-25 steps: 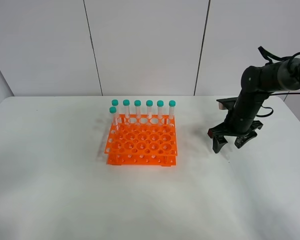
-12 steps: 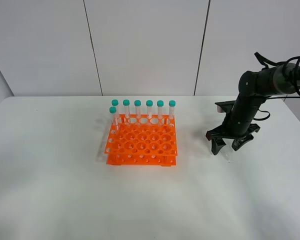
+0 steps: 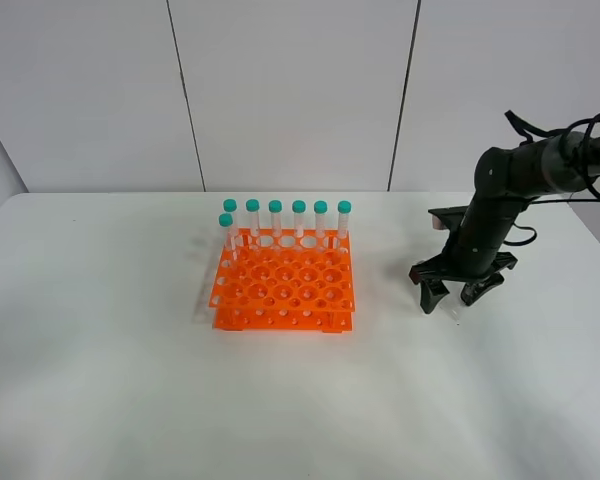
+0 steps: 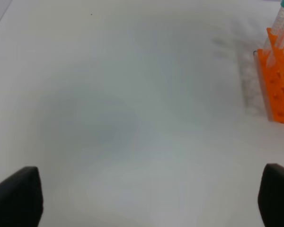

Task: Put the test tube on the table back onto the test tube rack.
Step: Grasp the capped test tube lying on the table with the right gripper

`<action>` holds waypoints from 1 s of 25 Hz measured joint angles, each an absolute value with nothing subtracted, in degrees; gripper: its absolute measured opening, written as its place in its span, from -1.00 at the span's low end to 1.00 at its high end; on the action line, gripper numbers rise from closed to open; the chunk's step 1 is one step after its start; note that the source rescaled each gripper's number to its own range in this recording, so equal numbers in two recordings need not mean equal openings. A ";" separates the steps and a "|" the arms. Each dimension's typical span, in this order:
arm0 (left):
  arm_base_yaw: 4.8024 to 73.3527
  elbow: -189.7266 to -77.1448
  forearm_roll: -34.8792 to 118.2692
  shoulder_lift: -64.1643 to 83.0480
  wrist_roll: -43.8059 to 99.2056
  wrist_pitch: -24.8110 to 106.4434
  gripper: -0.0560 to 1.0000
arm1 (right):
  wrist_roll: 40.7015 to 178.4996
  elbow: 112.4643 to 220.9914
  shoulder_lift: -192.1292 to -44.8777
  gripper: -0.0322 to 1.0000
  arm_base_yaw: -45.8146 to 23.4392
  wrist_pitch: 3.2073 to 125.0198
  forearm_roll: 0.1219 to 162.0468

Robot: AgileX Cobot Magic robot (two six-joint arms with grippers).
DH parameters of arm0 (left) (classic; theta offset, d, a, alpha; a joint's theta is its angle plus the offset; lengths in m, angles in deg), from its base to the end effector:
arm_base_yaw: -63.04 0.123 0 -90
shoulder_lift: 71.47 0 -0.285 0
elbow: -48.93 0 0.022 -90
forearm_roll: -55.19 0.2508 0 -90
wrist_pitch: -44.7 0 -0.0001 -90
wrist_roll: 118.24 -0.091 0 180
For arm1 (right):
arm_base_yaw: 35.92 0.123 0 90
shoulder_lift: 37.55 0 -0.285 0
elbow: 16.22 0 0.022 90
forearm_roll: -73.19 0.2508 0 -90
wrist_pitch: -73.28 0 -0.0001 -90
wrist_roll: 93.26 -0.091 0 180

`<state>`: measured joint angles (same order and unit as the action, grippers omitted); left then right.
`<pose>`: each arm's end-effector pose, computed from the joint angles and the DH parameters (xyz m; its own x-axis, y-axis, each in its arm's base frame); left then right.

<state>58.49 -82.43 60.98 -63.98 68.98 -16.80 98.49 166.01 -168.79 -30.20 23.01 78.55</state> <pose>-0.0056 0.0085 0.2762 -0.4591 -0.0410 -0.8875 -0.0351 0.9990 -0.0280 0.3952 0.0462 0.1058 -0.9699 -0.2422 -0.0250 -0.2433 0.9675 0.0689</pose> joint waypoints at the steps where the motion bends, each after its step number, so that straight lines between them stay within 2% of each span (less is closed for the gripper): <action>1: 58.49 -82.43 60.98 -63.98 68.98 -16.80 1.00 | 98.44 166.02 -169.07 0.63 -30.20 22.91 78.48; 8: 58.49 -82.43 60.98 -63.98 68.98 -16.80 1.00 | 98.30 166.08 -169.18 0.63 -30.20 22.98 78.70; 10: 58.49 -82.43 60.98 -63.98 68.98 -16.80 1.00 | 98.30 166.08 -169.18 0.57 -30.20 22.98 78.70; 12: 58.49 -82.43 60.98 -63.98 68.98 -16.80 1.00 | 98.30 166.08 -169.24 0.27 -30.20 23.03 78.81; 15: 58.49 -82.43 60.98 -63.98 68.98 -16.80 1.00 | 98.30 166.08 -169.35 -0.70 -30.20 23.03 78.91; 16: 58.49 -82.43 60.98 -63.98 68.98 -16.80 1.00 | 98.24 166.08 -169.40 -0.94 -30.20 22.90 78.96; 25: 58.49 -82.43 60.98 -63.98 68.98 -16.80 1.00 | 98.38 166.08 -169.40 -0.90 -30.20 20.54 78.37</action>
<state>58.49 -82.43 60.98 -63.98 68.98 -16.80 98.38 166.08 -169.40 -30.20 20.54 78.37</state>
